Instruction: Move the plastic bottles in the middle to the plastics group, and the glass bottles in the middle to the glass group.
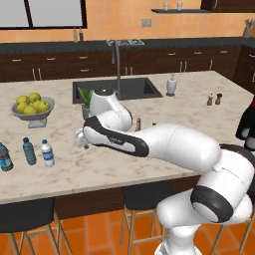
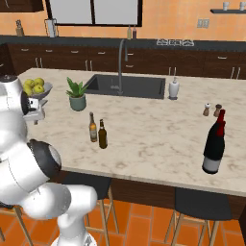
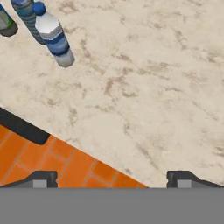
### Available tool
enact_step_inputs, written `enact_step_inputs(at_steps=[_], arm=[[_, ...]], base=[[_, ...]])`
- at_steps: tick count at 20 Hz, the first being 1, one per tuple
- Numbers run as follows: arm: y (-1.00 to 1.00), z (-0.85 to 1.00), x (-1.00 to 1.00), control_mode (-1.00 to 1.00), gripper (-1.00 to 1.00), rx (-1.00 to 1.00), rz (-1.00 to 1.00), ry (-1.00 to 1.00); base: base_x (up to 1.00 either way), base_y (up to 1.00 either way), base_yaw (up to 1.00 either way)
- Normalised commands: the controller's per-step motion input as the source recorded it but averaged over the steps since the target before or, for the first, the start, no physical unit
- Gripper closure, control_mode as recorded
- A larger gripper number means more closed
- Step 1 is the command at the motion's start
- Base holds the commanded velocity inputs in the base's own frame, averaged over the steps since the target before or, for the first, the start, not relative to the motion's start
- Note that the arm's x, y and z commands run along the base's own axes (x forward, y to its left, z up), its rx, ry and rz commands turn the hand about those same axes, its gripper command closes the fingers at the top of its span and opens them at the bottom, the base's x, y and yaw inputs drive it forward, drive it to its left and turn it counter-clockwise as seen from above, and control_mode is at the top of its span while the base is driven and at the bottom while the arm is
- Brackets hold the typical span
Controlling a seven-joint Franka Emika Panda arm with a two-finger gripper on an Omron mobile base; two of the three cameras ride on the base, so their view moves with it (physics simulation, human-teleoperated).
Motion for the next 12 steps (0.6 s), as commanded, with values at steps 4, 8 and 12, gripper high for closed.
enact_step_inputs(at_steps=[4, 8, 12], arm=[[-1.00, 0.16, -0.27, -1.00, -1.00, 0.00, -0.27, 0.07], [-1.00, 0.20, -0.10, -1.00, -1.00, -0.04, -0.29, 0.09], [-1.00, 0.27, -0.07, -1.00, -1.00, -0.06, -0.29, 0.09]], base=[[0.00, 0.00, 0.00], [0.00, 0.00, 0.00], [0.00, 0.00, 0.00]])
